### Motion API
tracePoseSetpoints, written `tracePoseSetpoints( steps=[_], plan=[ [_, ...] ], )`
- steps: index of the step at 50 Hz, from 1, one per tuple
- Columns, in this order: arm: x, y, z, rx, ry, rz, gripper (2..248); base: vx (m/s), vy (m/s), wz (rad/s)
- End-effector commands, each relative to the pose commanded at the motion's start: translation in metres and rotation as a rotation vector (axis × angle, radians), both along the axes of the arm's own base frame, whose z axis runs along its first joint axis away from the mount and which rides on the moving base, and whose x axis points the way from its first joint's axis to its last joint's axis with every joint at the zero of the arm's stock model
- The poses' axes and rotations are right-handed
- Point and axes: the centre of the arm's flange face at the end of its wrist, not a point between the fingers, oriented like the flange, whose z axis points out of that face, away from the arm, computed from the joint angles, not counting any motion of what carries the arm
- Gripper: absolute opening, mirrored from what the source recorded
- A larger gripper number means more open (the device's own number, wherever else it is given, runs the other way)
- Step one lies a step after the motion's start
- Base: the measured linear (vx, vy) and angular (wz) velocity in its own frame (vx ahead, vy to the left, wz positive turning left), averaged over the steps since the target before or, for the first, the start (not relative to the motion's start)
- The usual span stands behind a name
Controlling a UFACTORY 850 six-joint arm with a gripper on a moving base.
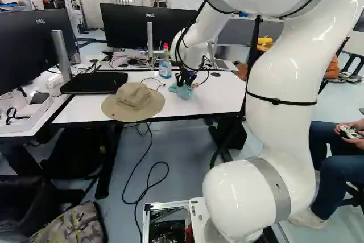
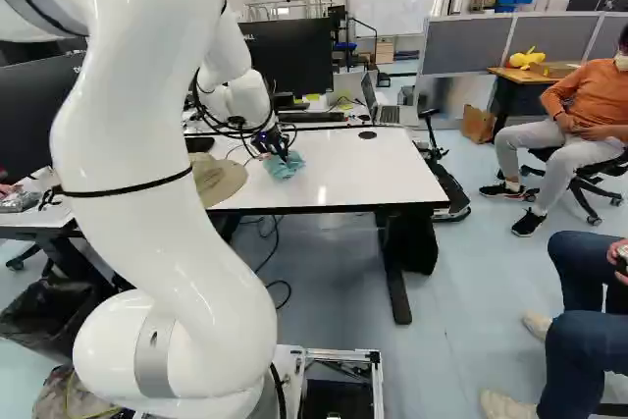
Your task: Clean the table with the green towel
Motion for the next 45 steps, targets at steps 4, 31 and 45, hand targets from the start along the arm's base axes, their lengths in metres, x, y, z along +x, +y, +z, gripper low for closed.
tracePoseSetpoints(
  steps=[4, 31, 45],
  plan=[
    [-0.005, 0.005, 0.0, 0.0, 0.002, 0.011, 49, 0.0, 0.0, 0.0],
    [-0.052, 0.0, 0.001, -0.003, 0.02, 0.013, 49, 0.0, 0.0, 0.0],
    [-0.065, -0.022, 0.001, -0.003, 0.025, -0.029, 49, 0.0, 0.0, 0.0]
  ],
)
